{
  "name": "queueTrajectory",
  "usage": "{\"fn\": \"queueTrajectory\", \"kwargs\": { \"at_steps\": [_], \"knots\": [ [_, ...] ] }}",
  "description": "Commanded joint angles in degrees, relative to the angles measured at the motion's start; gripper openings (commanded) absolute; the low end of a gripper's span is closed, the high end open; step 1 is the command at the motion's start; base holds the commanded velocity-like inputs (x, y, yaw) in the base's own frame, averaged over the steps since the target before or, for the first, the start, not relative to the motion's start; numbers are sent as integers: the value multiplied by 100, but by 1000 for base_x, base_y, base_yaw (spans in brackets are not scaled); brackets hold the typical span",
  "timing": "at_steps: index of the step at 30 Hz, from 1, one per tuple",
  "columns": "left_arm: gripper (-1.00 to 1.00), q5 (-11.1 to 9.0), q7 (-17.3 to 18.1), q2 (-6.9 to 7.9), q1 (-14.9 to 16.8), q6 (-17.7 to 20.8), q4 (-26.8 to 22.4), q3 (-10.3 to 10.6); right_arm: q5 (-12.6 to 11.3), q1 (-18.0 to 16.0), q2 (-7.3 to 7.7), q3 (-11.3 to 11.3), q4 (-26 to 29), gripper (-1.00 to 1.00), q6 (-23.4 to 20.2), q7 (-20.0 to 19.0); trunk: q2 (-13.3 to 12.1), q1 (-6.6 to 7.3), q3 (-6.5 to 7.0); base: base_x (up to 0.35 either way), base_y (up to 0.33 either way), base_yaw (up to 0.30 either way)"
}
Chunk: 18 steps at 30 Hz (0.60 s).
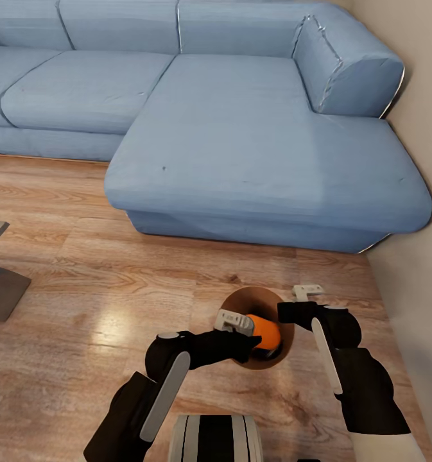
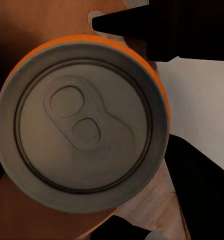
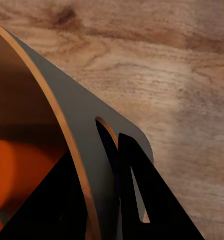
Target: Put the three can of soda from the living room inside the tash can in the kitchen.
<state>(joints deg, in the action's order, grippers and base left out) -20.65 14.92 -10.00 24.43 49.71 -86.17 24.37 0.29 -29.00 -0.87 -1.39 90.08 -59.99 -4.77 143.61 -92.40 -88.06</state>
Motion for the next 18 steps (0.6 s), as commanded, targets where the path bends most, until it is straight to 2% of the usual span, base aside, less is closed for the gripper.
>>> {"fn": "queueTrajectory", "kwargs": {
  "at_steps": [1,7,10,11,13,18],
  "knots": [
    [-100,-11,-17,0,0,-1,1,3,-99,-1,0,-1,1,-100,-1,-6,0,1,0,0,0,0],
    [-100,19,-70,0,0,-16,5,6,-99,-1,0,-1,1,-100,-1,-6,0,1,0,0,0,0],
    [-100,12,-300,0,0,-178,49,12,-99,-1,0,-1,1,-100,-1,-6,0,1,0,0,0,0],
    [100,1,-464,0,0,-272,103,32,-99,-1,0,-1,1,-100,-1,-6,0,1,0,0,0,0],
    [100,-6,-555,0,0,-321,140,142,-99,-1,0,-1,1,-100,-1,-6,0,1,0,0,0,0],
    [100,-1,-583,0,0,-339,152,200,-99,-1,0,-1,1,-100,-1,-6,0,1,0,0,0,0]
  ]
}}
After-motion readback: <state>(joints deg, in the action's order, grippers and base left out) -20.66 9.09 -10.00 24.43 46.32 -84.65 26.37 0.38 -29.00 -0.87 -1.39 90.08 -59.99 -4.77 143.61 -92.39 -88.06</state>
